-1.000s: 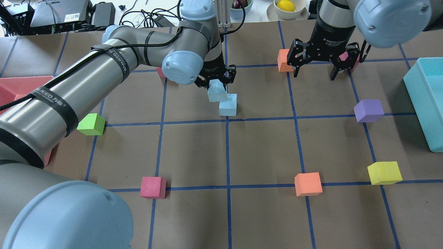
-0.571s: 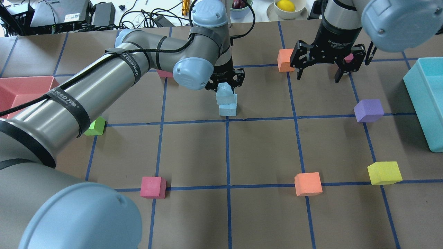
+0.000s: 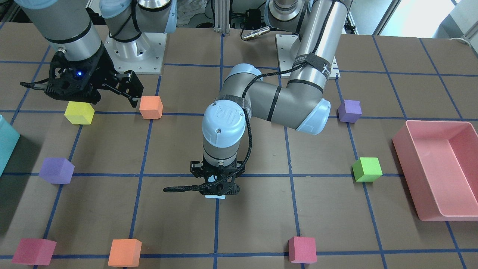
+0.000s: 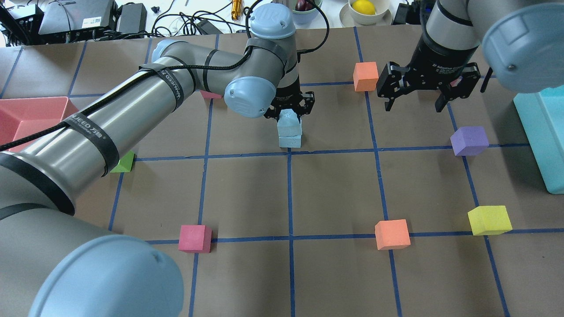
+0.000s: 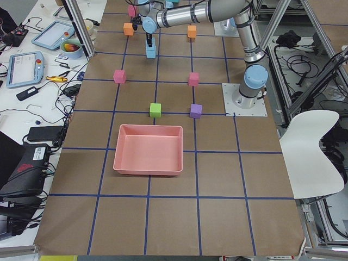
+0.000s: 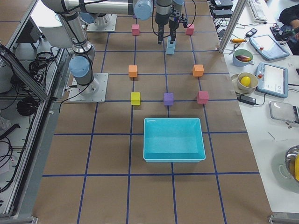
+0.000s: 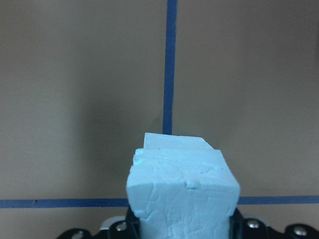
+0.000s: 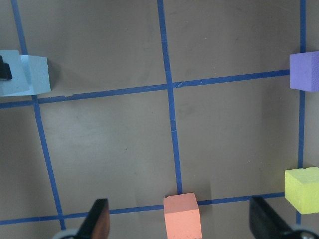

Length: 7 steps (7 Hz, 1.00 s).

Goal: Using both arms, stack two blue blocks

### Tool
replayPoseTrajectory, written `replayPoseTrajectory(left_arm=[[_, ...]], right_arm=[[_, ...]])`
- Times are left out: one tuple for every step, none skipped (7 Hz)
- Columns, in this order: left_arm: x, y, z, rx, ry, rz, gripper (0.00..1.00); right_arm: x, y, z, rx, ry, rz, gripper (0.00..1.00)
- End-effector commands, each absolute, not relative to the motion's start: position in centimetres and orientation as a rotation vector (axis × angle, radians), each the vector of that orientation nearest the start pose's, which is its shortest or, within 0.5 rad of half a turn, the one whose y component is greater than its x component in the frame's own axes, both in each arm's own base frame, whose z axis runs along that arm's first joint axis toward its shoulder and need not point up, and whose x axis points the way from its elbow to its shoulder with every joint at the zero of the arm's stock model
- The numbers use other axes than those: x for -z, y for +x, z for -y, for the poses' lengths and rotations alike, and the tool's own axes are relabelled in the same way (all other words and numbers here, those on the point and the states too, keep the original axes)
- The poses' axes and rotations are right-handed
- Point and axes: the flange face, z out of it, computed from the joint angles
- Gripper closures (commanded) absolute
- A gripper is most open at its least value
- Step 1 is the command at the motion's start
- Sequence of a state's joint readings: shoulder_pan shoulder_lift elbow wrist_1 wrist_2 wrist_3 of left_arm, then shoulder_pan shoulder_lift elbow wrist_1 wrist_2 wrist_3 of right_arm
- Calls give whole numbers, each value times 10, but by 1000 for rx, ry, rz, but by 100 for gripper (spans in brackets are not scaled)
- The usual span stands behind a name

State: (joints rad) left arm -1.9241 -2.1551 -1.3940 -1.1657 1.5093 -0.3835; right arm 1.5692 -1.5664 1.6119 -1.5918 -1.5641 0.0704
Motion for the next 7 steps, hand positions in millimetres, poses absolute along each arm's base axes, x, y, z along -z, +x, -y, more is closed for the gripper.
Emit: replayPoseTrajectory(left_arm=[[-257,-372,603,-45,-47,-3196,100],[-256,-372,602,-47,-47,-3195,97],[-253,-371,603,-49,-47,-3190,66],[-247,-371,604,-54,-66,-3177,1],[-246,-372,603,-57,-129,-3173,0],[-248,-373,604,-51,-132,-3175,0],[-265,-373,604,-14,-129,-3187,0]], right_arm=[[-461,129,487,-53,73,-3133,0],[-461,125,489,-50,46,-3131,0],[-461,123,488,-53,53,-3133,0],[-463,122,488,-46,55,-3133,0],[-465,123,486,-46,53,-3133,0],[-467,123,484,-38,55,-3133,0],[-468,123,484,-38,55,-3133,0]])
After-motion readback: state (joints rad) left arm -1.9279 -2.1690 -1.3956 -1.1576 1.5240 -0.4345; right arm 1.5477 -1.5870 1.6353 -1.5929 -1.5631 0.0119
